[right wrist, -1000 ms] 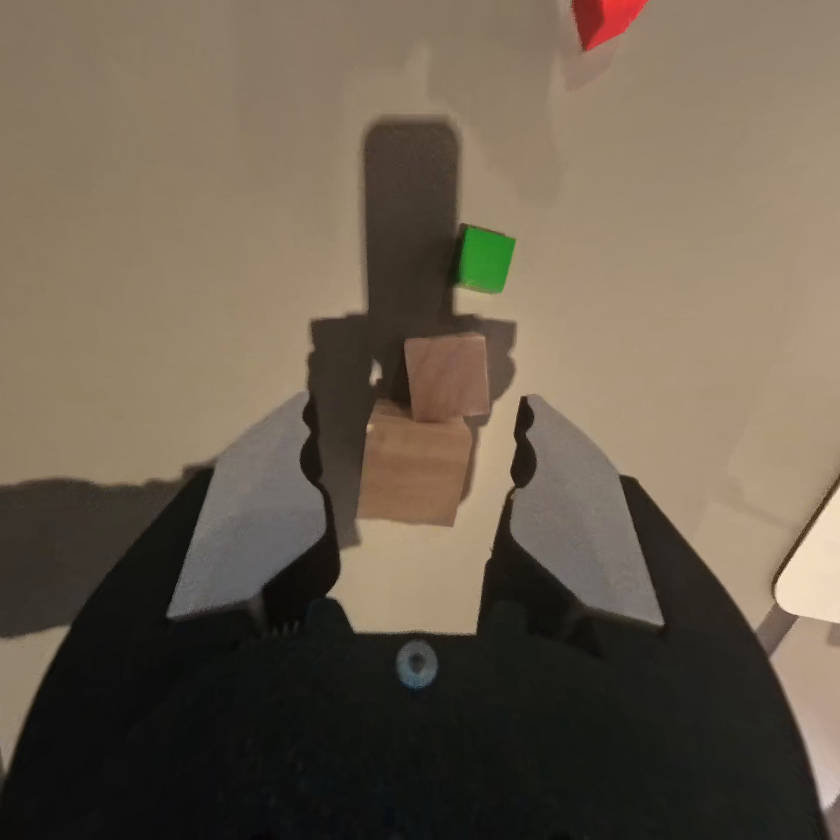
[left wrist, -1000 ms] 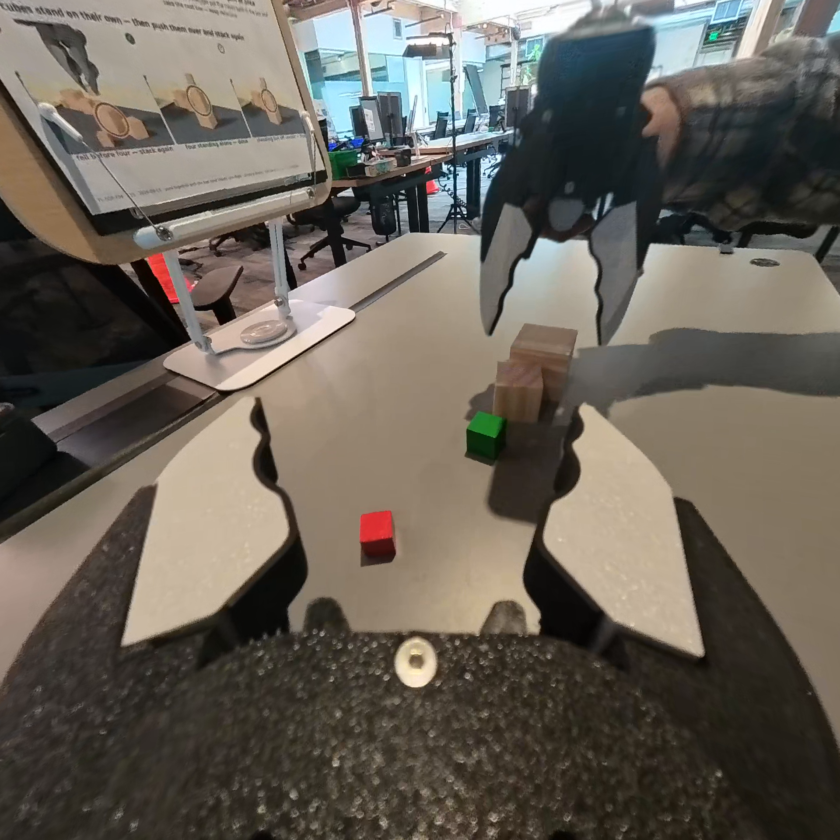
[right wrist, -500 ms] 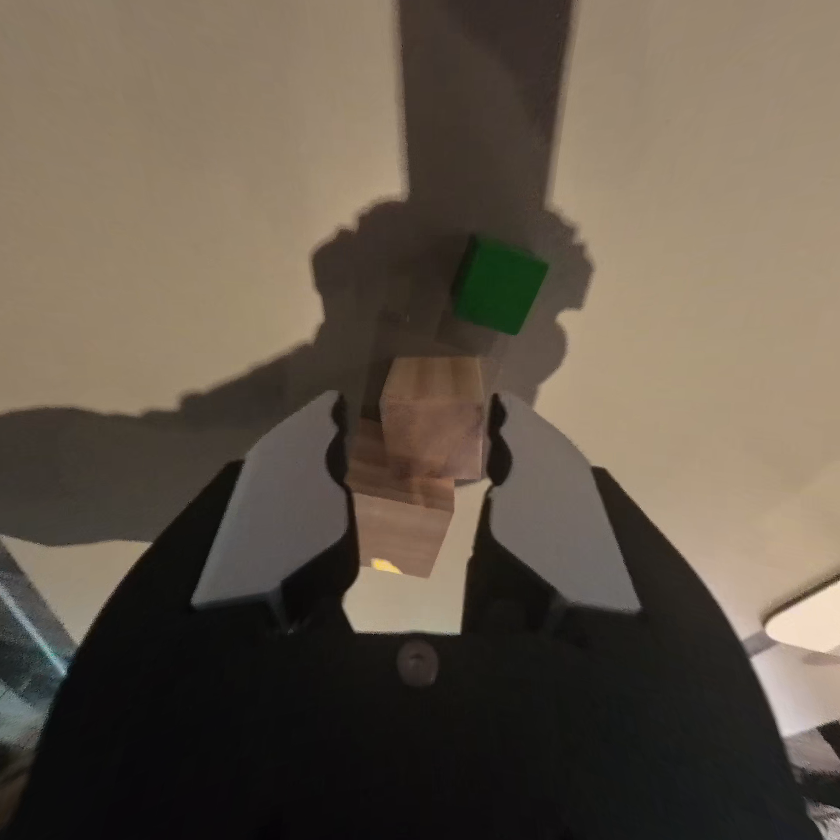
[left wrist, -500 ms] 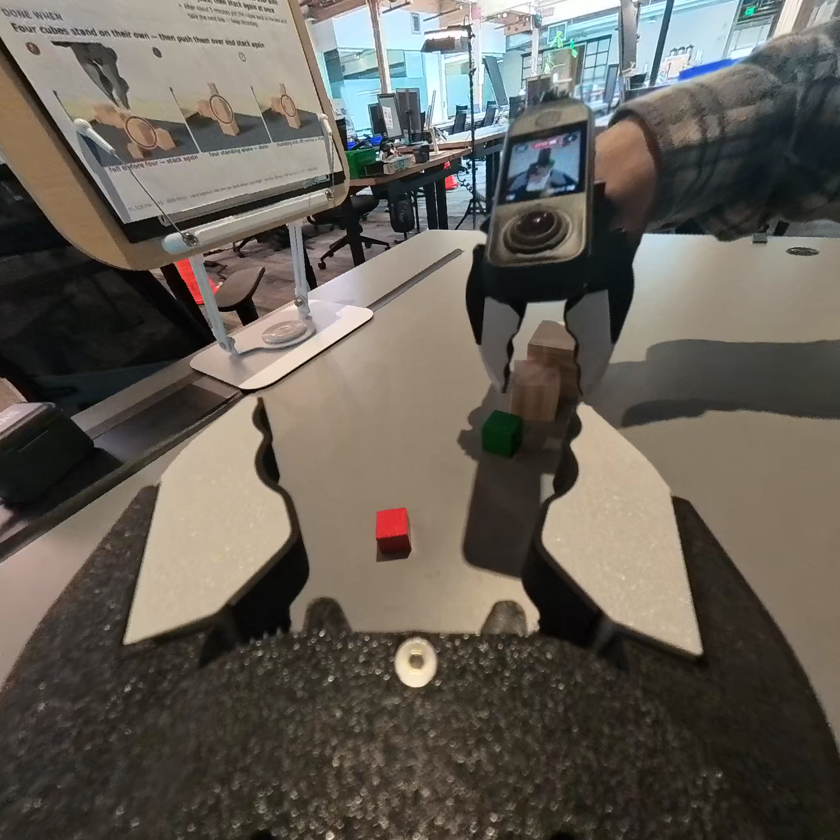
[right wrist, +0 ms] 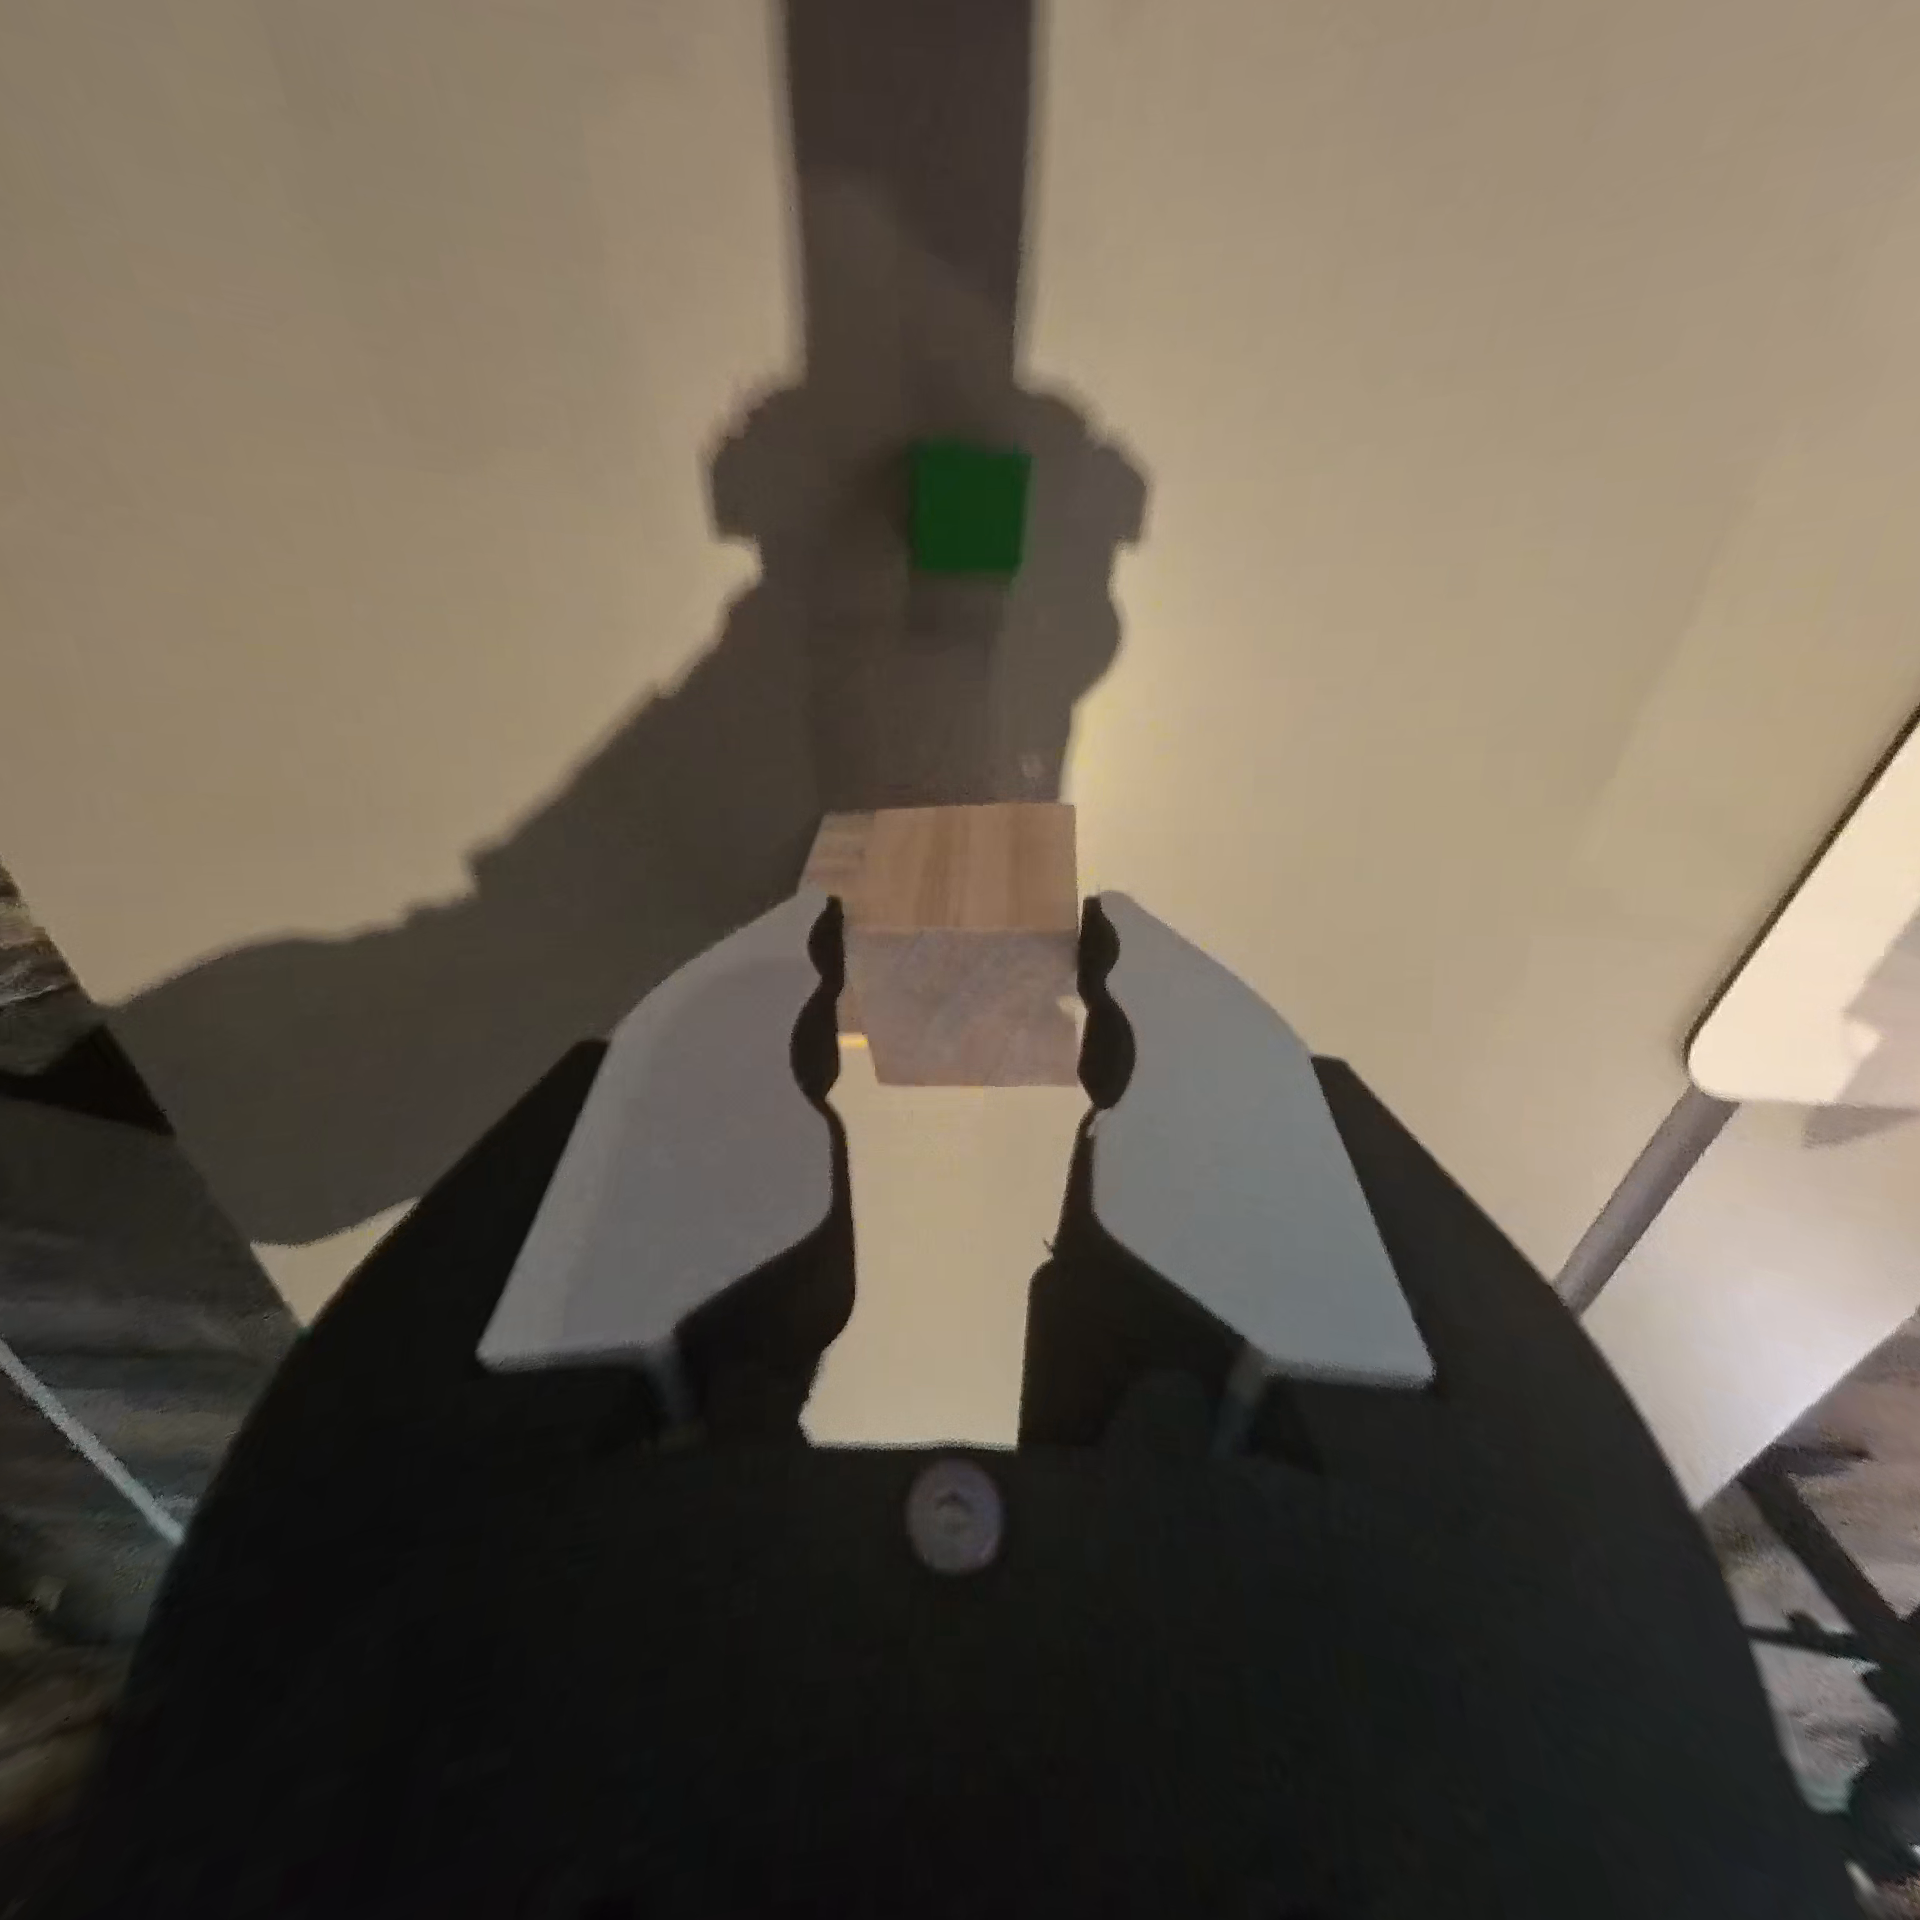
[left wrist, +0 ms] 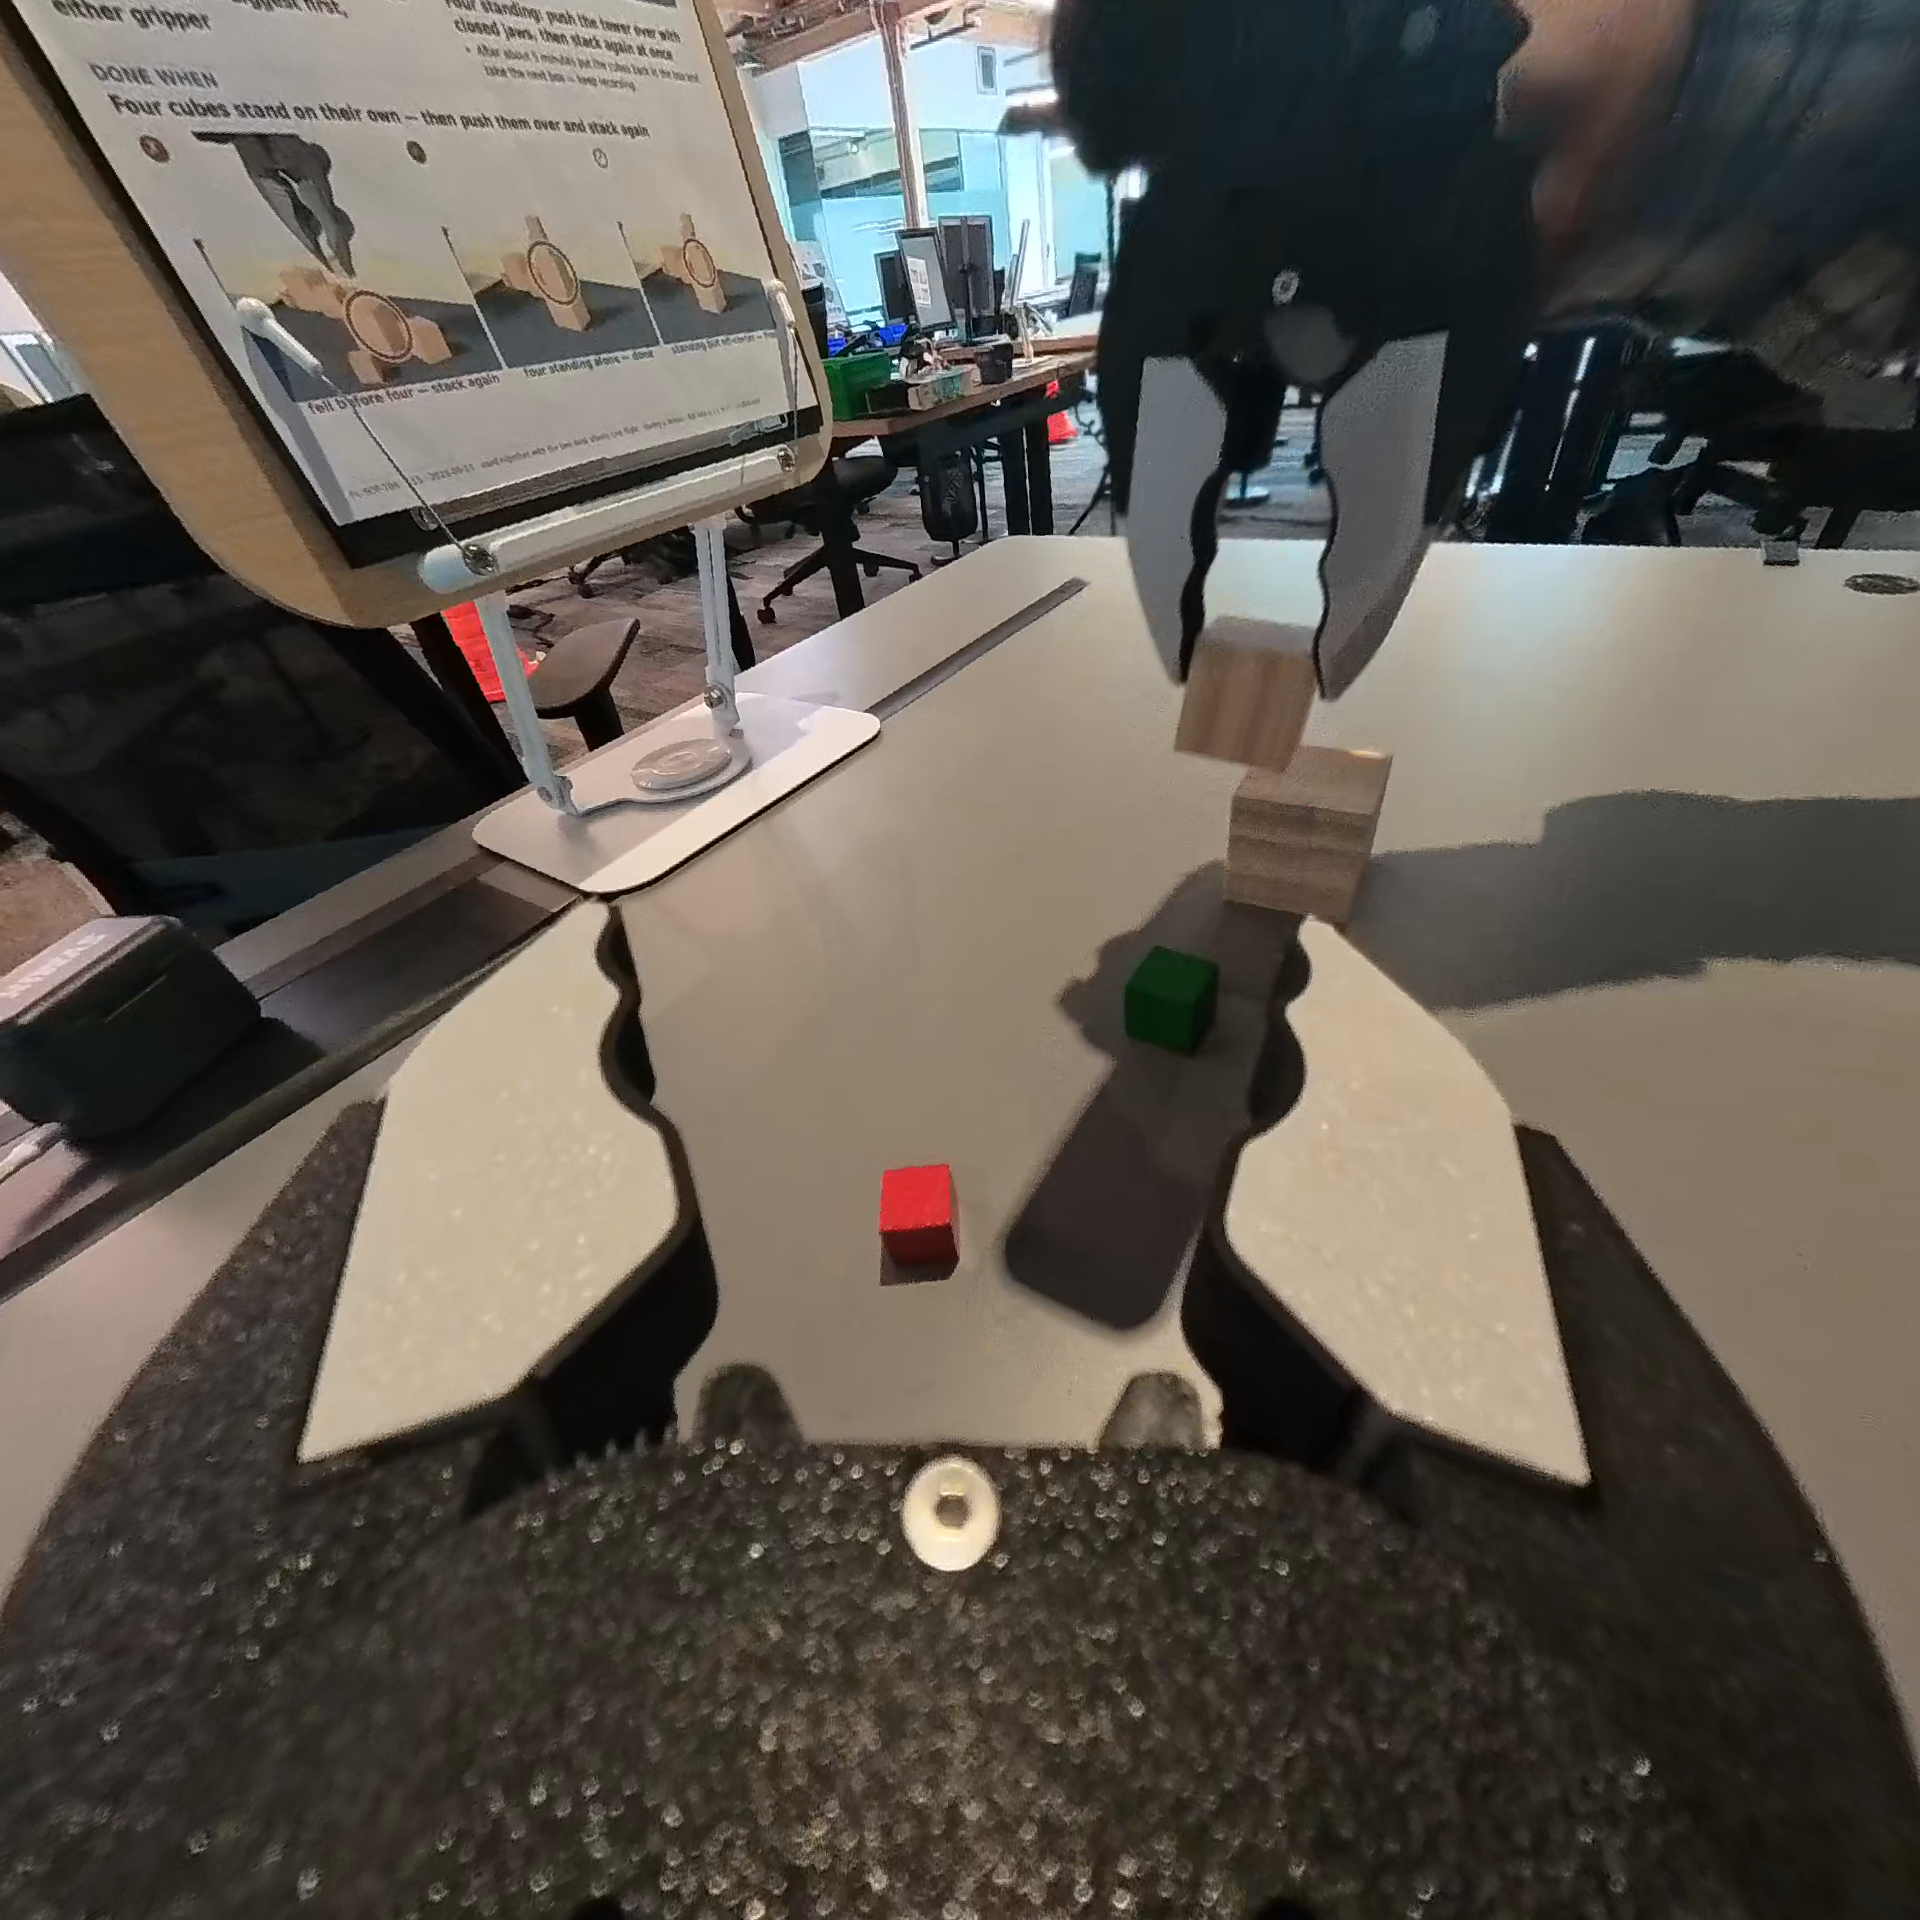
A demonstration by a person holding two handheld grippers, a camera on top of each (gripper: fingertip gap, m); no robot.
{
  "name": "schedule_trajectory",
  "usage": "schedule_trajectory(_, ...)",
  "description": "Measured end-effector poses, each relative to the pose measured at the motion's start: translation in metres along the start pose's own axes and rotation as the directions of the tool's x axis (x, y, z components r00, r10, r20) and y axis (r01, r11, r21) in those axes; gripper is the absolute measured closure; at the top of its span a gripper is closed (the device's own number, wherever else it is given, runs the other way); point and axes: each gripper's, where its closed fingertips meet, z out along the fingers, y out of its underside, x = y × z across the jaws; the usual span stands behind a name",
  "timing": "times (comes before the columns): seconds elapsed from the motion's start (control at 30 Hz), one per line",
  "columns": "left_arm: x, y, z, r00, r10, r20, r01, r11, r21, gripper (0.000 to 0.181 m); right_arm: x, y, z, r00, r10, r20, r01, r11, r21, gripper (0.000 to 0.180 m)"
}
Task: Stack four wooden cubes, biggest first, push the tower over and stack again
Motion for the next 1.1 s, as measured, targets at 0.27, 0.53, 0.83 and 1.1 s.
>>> schedule_trajectory(0.27, 0.005, 0.002, 0.003, 1.0, 0.005, -0.011, -0.005, 1.0, -0.007, 0.068, -0.016, 0.039, 0.013, 0.997, 0.063, 0.053, -0.06, 0.997, -0.056, 0.137)
schedule_trajectory(0.53, 0.004, 0.004, 0.004, 1.0, 0.003, -0.012, -0.003, 1.0, -0.015, 0.069, -0.019, 0.035, 0.024, 0.996, 0.045, 0.074, -0.038, 0.995, -0.087, 0.137)
schedule_trajectory(0.83, 0.005, 0.004, 0.005, 1.0, 0.005, -0.018, -0.005, 1.0, -0.017, 0.069, -0.018, 0.036, 0.03, 0.996, 0.035, 0.085, -0.024, 0.991, -0.133, 0.137)
schedule_trajectory(1.1, 0.004, 0.004, 0.004, 1.0, 0.001, -0.016, -0.001, 1.0, -0.014, 0.069, -0.009, 0.029, 0.022, 1.0, 0.022, 0.018, -0.02, 0.998, -0.065, 0.087)
